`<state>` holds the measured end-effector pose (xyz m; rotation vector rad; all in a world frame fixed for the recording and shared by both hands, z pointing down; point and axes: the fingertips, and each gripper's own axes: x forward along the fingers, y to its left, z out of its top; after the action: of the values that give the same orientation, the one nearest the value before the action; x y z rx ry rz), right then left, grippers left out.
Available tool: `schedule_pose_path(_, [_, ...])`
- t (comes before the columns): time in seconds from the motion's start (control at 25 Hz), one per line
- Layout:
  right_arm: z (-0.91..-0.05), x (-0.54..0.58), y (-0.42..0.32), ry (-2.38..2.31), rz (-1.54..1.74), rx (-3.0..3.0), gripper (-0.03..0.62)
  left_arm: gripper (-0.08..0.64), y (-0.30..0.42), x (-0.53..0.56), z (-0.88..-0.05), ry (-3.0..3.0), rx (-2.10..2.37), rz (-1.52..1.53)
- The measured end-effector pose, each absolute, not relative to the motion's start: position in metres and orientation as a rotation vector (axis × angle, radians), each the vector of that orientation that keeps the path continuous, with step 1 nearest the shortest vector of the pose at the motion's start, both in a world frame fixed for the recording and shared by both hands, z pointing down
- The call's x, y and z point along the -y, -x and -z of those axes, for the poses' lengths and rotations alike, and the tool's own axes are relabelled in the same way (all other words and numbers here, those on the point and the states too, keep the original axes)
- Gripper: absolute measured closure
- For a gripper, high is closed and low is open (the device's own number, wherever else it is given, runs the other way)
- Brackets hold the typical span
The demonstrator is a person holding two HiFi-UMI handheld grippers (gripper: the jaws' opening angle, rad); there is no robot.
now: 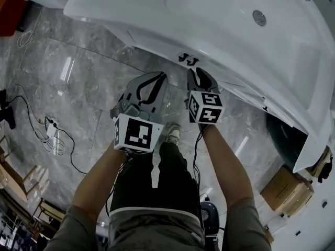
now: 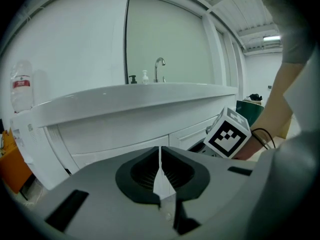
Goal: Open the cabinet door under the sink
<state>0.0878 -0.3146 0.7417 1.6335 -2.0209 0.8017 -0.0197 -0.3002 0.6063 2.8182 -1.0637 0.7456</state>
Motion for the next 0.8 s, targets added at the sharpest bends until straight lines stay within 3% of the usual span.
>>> schedule_pose_path(0.8, [-0.771,0.345,-0.087,-1.739,-0.825,1.871,0.532,0.532,0.025,0.301,-0.634,-2.803,1.036,-0.779])
